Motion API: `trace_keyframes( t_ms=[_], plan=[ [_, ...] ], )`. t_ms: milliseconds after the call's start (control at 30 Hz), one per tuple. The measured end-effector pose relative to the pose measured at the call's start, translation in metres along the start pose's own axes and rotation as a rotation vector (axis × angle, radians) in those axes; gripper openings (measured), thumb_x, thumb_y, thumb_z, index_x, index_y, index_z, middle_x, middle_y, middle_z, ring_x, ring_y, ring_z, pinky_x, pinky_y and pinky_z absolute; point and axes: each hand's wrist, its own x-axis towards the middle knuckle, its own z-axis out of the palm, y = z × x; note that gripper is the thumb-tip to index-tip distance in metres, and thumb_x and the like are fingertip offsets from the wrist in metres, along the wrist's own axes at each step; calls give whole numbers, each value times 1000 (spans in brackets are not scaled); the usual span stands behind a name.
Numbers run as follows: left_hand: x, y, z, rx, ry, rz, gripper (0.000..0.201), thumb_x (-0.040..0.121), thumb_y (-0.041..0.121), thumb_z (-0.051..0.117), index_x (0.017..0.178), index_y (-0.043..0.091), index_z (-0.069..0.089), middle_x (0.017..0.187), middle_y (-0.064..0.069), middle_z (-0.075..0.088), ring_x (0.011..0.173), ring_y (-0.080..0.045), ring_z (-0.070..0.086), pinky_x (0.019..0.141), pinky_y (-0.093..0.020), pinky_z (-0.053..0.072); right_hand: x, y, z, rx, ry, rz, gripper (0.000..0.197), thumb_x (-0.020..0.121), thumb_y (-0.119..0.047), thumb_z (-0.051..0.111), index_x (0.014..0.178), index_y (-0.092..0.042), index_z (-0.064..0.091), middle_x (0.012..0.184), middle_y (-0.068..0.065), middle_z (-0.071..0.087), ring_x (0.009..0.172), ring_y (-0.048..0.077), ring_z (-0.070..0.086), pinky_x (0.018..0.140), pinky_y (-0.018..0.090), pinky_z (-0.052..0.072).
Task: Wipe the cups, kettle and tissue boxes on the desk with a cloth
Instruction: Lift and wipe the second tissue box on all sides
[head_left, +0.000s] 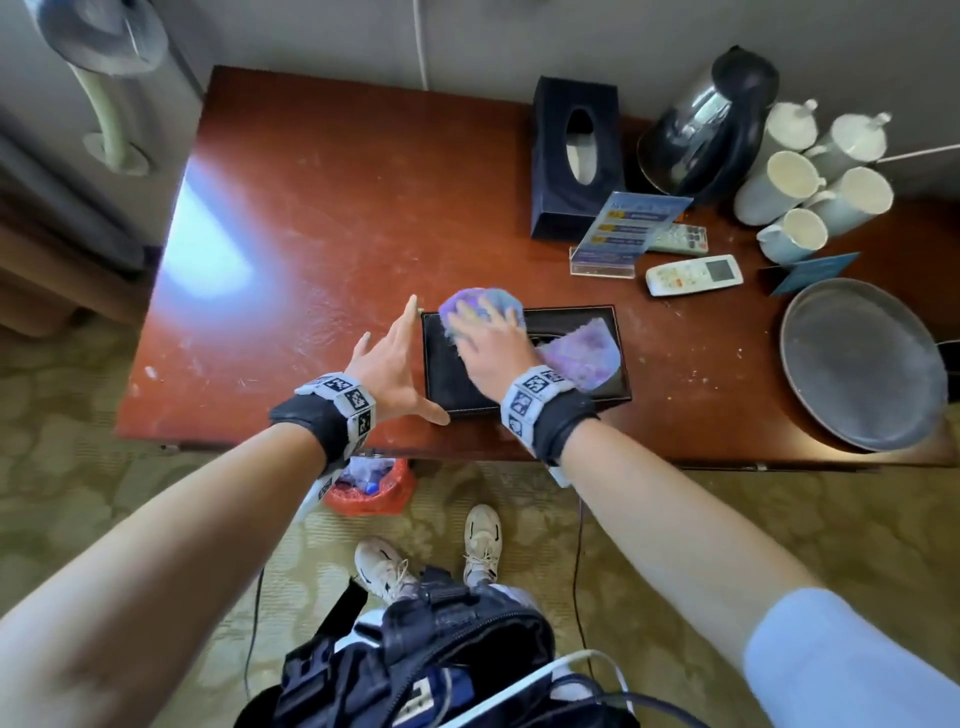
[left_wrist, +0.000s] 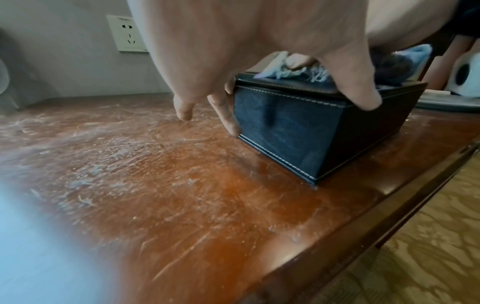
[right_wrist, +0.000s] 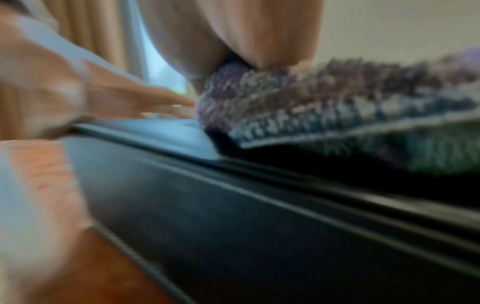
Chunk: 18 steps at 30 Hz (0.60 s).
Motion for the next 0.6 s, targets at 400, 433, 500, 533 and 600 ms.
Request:
trace_keyframes(
  t_ms=[400,433,500,533,600],
  plan=[
    [0,7,-1,31,-20,21,150,53,48,92,155,30,-17,165,5,-5,152,-17,10,122,-51,5,-20,73,-14,80,62,185,47,97,-7,45,142,-18,50,153,5,40,142,29,31,111,34,25],
    [1,8,-2,53,-26,23,149,54,49,92,155,31,-16,164,4,-4,151,-19,12,122,-51,5,-23,83,-17,112,55,253,46,98,-9,43,143,-20,50,155,3,37,143,27,30,110,35,28],
    [2,9,-5,97,-40,22,147,54,51,91,156,30,-12,164,4,-4,150,-21,14,122,-50,6,-26,90,-20,188,71,320,45,100,-11,40,142,-23,51,156,1,37,143,26,31,109,38,34],
    [3,10,-5,120,-47,17,147,53,53,91,156,28,-11,164,4,-4,150,-22,15,122,-51,6,-26,89,-19,211,81,323,44,101,-11,40,141,-22,52,155,1,40,142,27,32,108,39,35],
    [4,11,-6,166,-59,9,147,53,56,90,156,26,-10,163,4,-5,149,-23,18,122,-52,6,-30,88,-18,264,137,356,42,101,-11,40,139,-21,54,151,4,46,139,29,39,106,37,35]
  ],
)
